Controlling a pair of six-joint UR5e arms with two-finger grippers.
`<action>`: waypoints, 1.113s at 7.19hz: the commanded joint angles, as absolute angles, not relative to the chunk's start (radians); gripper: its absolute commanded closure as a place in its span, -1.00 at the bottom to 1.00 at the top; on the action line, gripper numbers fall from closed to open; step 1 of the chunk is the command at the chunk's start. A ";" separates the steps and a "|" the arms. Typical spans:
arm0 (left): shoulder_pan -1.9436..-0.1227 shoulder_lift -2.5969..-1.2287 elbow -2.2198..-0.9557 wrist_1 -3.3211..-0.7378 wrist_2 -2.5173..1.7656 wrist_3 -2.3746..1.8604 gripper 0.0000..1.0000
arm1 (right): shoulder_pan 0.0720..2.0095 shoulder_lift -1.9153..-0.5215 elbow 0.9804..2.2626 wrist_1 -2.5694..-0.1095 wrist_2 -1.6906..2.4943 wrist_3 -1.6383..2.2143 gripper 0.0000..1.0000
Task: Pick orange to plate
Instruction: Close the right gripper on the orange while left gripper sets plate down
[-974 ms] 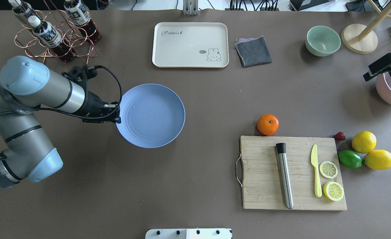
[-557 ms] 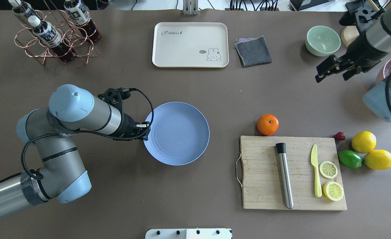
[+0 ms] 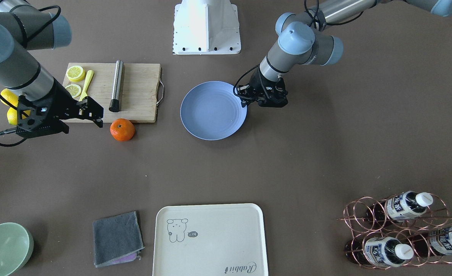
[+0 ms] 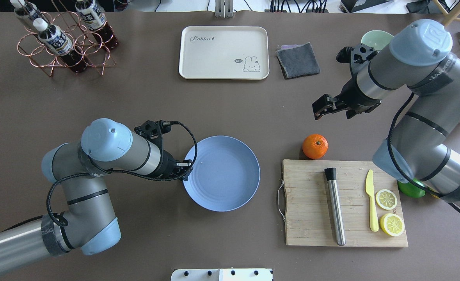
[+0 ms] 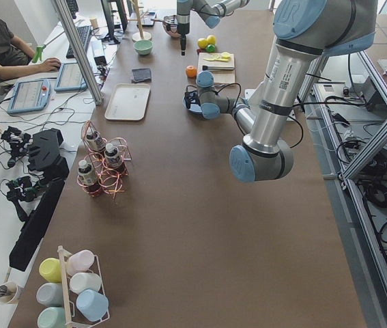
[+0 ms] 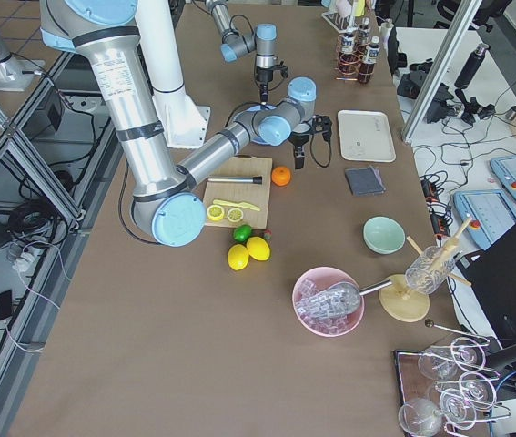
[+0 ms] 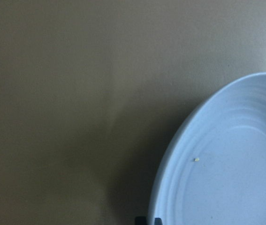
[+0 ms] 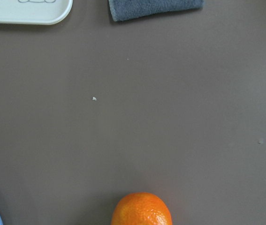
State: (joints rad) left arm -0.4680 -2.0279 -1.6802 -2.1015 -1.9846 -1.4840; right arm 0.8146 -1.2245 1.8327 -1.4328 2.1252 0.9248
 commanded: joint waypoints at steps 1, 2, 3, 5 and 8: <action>-0.459 -2.040 -1.681 -2.103 -1.985 -1.483 -0.14 | 0.749 -1.220 1.804 -1.425 2.071 0.959 -1.00; -0.459 -2.039 -1.683 -2.123 -1.983 -1.485 -0.96 | 0.739 -1.215 1.780 -1.425 2.062 0.957 -1.00; -0.463 -2.039 -1.683 -2.125 -1.982 -1.485 -0.96 | 0.730 -1.215 1.760 -1.425 2.051 0.957 -1.00; -0.476 -2.040 -1.689 -2.125 -1.983 -1.485 -0.96 | 0.712 -1.213 1.749 -1.425 2.045 0.959 -1.00; -0.479 -2.040 -1.698 -2.121 -1.983 -1.486 -0.96 | 0.683 -1.215 1.684 -1.332 2.043 0.976 -1.00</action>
